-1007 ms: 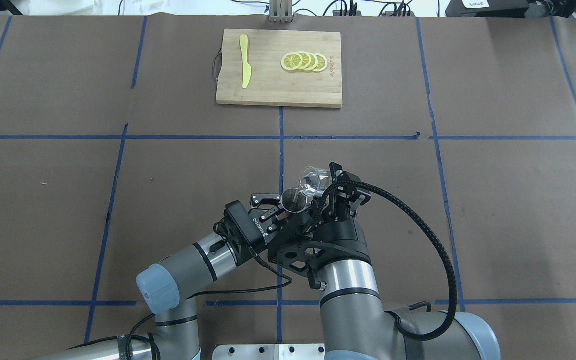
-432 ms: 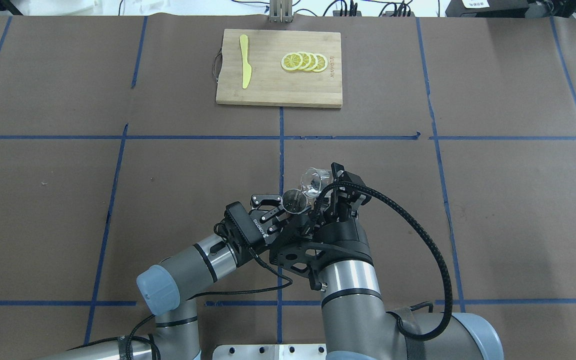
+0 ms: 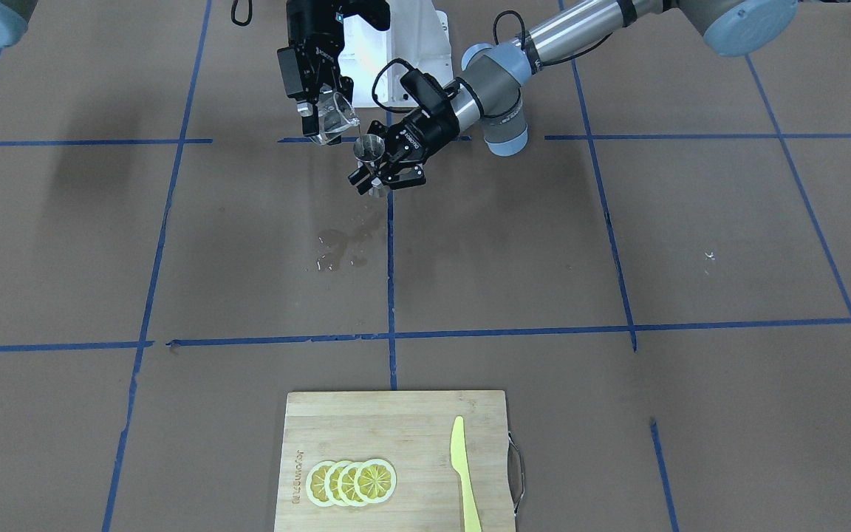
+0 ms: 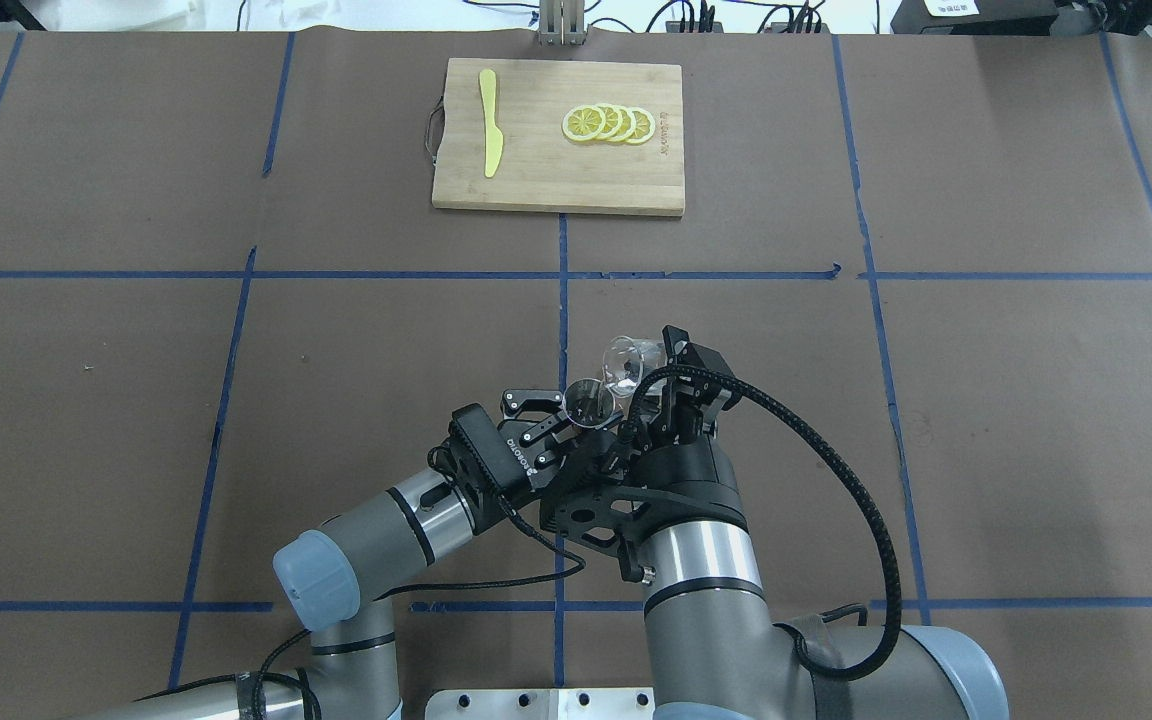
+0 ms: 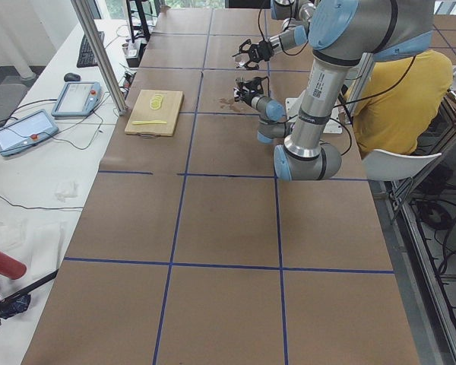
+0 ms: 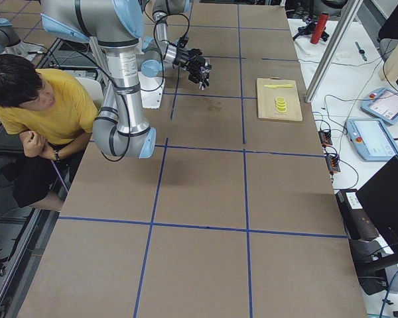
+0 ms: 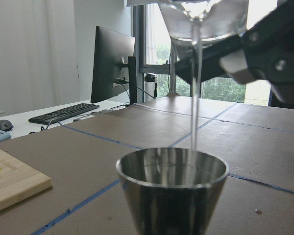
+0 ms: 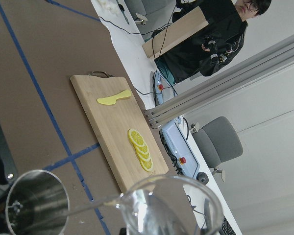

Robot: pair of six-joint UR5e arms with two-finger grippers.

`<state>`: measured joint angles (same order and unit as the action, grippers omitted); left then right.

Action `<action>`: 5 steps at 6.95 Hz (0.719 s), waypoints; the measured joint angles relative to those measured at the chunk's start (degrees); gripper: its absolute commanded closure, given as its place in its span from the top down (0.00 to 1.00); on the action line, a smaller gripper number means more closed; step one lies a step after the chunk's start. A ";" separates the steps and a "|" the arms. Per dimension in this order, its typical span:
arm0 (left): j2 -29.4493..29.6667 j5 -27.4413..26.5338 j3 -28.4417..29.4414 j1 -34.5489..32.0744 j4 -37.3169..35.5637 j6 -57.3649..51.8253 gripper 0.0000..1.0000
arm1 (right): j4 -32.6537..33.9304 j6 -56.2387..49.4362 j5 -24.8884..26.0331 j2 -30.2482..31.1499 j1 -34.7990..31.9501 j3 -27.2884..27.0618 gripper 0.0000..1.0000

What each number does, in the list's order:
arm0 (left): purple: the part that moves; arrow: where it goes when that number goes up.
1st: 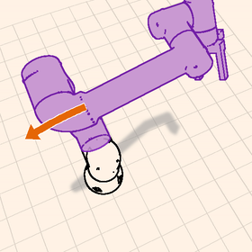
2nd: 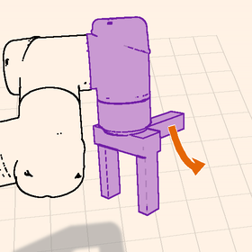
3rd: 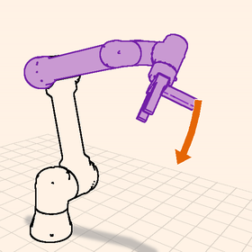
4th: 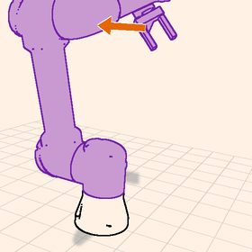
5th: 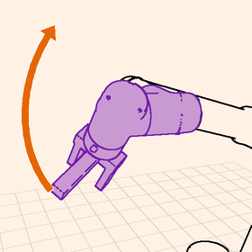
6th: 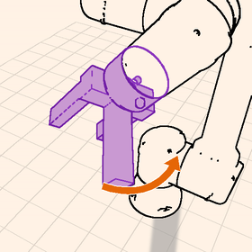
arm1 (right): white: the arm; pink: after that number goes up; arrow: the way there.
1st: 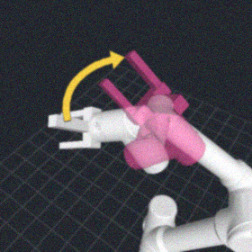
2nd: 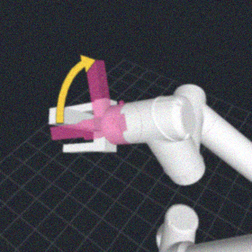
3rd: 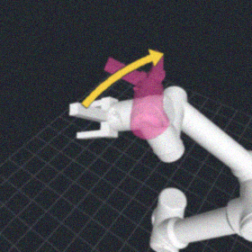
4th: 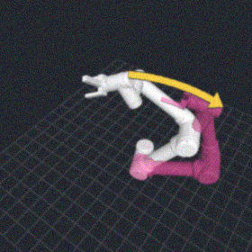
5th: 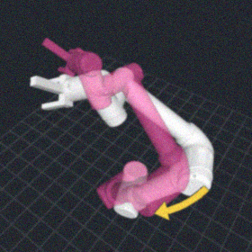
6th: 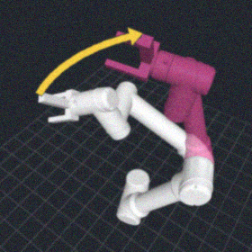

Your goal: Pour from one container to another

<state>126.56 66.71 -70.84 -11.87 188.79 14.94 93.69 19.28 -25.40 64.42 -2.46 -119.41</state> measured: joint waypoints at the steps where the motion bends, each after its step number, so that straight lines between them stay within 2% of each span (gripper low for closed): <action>1: -0.02 0.00 0.00 0.00 0.00 0.00 0.00 | 0.00 -0.19 0.00 -0.06 0.00 -0.01 0.00; 5: -0.01 0.00 -0.06 0.00 0.00 0.00 0.00 | -0.24 0.15 0.00 -0.33 0.15 -0.11 0.00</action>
<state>126.55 66.71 -70.90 -11.86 188.79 14.94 93.45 19.43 -25.40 64.09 -2.32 -119.53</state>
